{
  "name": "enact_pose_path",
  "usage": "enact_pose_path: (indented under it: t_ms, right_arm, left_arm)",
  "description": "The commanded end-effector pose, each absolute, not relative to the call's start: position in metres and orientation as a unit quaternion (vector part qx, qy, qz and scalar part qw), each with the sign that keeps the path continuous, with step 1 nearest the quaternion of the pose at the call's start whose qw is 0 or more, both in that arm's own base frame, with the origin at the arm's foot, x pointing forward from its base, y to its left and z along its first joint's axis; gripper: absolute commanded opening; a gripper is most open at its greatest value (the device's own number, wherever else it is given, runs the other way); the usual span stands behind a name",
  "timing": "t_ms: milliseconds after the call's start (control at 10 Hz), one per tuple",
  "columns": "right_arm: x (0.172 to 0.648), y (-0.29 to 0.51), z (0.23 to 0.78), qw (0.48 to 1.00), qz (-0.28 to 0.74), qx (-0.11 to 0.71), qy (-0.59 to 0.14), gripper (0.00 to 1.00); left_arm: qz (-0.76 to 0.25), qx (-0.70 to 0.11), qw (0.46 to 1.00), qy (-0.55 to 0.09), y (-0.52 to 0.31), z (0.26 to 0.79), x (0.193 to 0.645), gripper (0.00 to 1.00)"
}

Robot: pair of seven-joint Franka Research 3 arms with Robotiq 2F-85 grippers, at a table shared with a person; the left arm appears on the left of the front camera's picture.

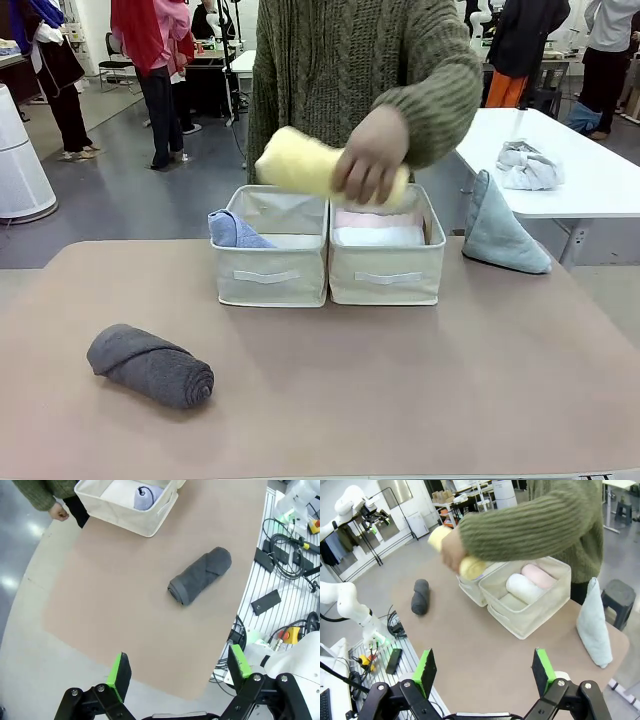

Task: Sort the towels based on their folding style.
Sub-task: Pick up another triangle-folded towel from the table and place it in the left Fabric basket.

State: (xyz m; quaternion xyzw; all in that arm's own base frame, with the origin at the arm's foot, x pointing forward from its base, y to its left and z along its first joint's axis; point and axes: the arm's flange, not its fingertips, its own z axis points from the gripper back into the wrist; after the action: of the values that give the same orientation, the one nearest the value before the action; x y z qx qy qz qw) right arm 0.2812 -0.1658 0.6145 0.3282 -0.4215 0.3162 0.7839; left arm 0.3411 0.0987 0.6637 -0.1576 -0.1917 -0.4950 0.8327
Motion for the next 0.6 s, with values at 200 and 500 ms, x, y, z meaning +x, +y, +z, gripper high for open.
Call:
enact_pose_path:
  t_ms: [200,500]
  right_arm:
    - [0.283,-0.165,0.614,0.774,0.32,0.335,-0.431,1.0]
    - [0.283,-0.165,0.614,0.774,0.32,0.335,-0.431,1.0]
  left_arm:
    - [-0.481,-0.197,0.779,-0.352,0.136,0.648,0.338,1.0]
    - [-0.465,-0.164,0.745,-0.449,0.167,0.606,0.32,1.0]
